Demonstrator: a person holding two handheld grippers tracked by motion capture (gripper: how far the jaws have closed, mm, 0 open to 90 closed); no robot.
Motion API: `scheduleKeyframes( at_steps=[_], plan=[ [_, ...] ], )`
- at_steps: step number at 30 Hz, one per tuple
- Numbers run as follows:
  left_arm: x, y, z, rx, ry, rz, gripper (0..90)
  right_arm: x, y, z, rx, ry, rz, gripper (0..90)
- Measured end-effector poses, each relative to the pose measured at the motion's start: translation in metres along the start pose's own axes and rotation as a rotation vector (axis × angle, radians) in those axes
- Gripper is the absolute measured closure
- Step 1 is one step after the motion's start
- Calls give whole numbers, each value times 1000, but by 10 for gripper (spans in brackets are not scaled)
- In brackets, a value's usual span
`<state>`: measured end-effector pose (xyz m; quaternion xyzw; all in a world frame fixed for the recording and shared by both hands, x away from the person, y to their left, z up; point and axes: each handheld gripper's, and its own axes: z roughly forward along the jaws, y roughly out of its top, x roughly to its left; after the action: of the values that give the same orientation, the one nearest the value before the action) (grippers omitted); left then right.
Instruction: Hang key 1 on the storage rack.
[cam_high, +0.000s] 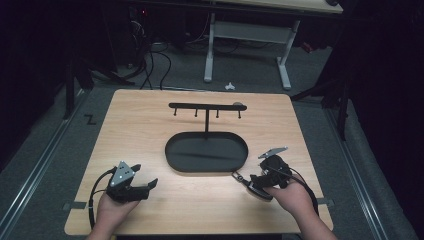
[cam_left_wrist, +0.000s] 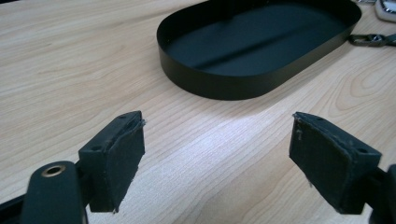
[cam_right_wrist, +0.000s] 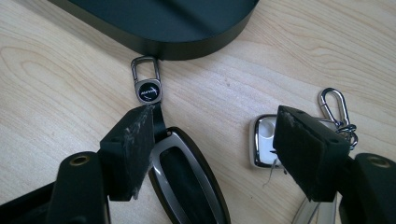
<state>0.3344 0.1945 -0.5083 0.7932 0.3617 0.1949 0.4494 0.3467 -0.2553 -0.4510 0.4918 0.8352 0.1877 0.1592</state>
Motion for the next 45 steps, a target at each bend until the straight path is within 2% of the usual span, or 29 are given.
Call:
scheduleKeyframes(
  at_steps=[5,8,9,10,11,14,17,18,20,21,22,24,26,30,32,34,36,39,42,44,45],
  plan=[
    [-4,0,0,-8,4,12,186,0,6,2,55,1,-30,292],
    [-7,1,0,-13,9,22,186,3,12,5,88,25,-54,291],
    [-7,1,1,-15,9,23,186,4,13,6,102,33,-67,290],
    [-7,1,1,-16,10,27,186,8,18,10,142,44,-95,277],
    [-8,1,2,-17,11,32,186,8,18,10,142,44,-95,277],
    [-7,1,3,-17,14,43,186,14,24,16,194,59,-164,252],
    [-6,1,3,-17,16,51,186,24,31,23,246,90,-211,241],
    [-6,2,2,-18,18,57,186,24,31,23,246,90,-211,241],
    [-5,2,1,-20,18,58,186,27,34,31,292,107,-248,244],
    [-5,2,1,-22,18,58,186,27,34,31,292,107,-248,244],
    [-5,2,1,-21,17,60,186,29,35,37,318,117,-258,247],
    [-5,2,1,-17,12,66,186,28,35,40,322,119,-271,248],
    [-6,2,2,-18,9,70,186,28,36,44,339,126,-259,270],
    [-6,3,5,-5,-1,80,186,25,39,51,365,124,-285,332],
    [-7,3,5,-2,-3,85,186,23,41,55,378,141,-276,385],
    [-8,3,5,0,-4,90,186,20,43,59,399,137,-281,440],
    [-9,3,6,0,-3,94,186,21,43,61,414,140,-274,451],
    [-9,4,6,1,-4,94,186,20,44,66,431,150,-295,511],
    [-9,3,6,4,-8,94,186,21,46,65,437,150,-296,575],
    [-9,3,7,3,-10,96,187,20,47,66,437,156,-331,599],
    [-9,3,7,3,-10,97,187,21,47,66,444,157,-326,612]
  ],
)
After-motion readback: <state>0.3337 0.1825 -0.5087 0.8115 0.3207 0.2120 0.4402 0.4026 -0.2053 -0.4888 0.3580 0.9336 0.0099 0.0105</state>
